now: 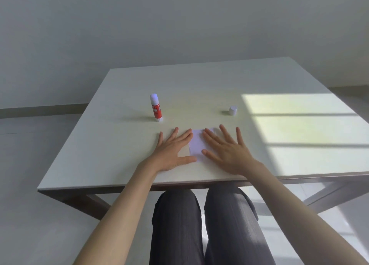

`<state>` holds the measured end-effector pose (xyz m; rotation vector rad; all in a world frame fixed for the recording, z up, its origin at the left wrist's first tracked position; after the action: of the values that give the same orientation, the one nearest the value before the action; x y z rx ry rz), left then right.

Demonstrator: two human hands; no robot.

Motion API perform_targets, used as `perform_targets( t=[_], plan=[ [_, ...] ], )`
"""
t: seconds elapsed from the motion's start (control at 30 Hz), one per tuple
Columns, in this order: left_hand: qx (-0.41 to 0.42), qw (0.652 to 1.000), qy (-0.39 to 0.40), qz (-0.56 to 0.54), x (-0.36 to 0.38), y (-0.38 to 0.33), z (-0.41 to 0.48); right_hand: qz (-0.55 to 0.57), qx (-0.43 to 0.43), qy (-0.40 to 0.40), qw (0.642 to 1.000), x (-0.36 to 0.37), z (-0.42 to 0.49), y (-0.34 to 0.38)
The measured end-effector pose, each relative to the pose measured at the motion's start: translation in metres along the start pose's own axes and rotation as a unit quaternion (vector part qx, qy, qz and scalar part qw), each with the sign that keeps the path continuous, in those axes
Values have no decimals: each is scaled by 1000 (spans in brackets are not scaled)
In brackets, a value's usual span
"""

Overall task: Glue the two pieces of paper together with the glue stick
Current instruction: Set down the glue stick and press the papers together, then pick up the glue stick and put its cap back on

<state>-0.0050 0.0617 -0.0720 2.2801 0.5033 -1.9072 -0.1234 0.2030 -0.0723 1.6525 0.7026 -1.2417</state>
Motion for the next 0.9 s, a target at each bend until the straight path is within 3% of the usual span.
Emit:
perform_targets(
  t=[0.07,0.13,0.17,0.23,0.3,0.33,0.5,0.57,0.7,0.77,0.83,0.9],
  plan=[
    [6,1000,-11,-25,0,0,-2,9,11,-5,1000,2,5,-6],
    [-4,986,-73,-152,-4,2,-6,8,3,-16,1000,6,4,-5],
    [-28,958,-136,-251,-10,6,-10,8,1,-23,1000,7,3,-4],
    [-121,856,-299,-404,-22,25,-18,17,-2,-41,999,6,2,-4],
    [-236,771,-411,-426,-34,48,-23,69,-7,-77,995,0,0,-3],
    [-275,754,-426,-417,-40,58,-20,110,-9,-102,989,-4,-1,-2],
    [-325,816,-314,-361,-49,75,20,314,14,-256,914,-21,-10,-12],
    [-322,818,-330,-346,-48,71,30,351,38,-283,892,-21,-11,-17],
    [-318,797,-376,-349,-49,62,28,346,34,-294,890,-22,-12,-18],
    [-252,775,-347,-464,-50,48,26,291,4,-334,897,-28,-16,-13],
    [-132,742,-283,-593,-49,23,25,231,-29,-381,895,-30,-20,-3],
    [-31,711,-229,-664,-49,-1,23,330,-22,-381,864,-27,-20,11]
  ],
)
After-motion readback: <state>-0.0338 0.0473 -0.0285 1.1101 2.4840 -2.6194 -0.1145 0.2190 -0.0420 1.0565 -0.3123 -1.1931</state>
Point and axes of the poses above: each hand's wrist, its own z-axis towards the middle knuckle, its own x-axis out of the palm, y = z × x, the point moved 4 cm from there along z, towards the middle knuckle, and after that the axes turned 13 degrees about z, right-handed, at the moved point
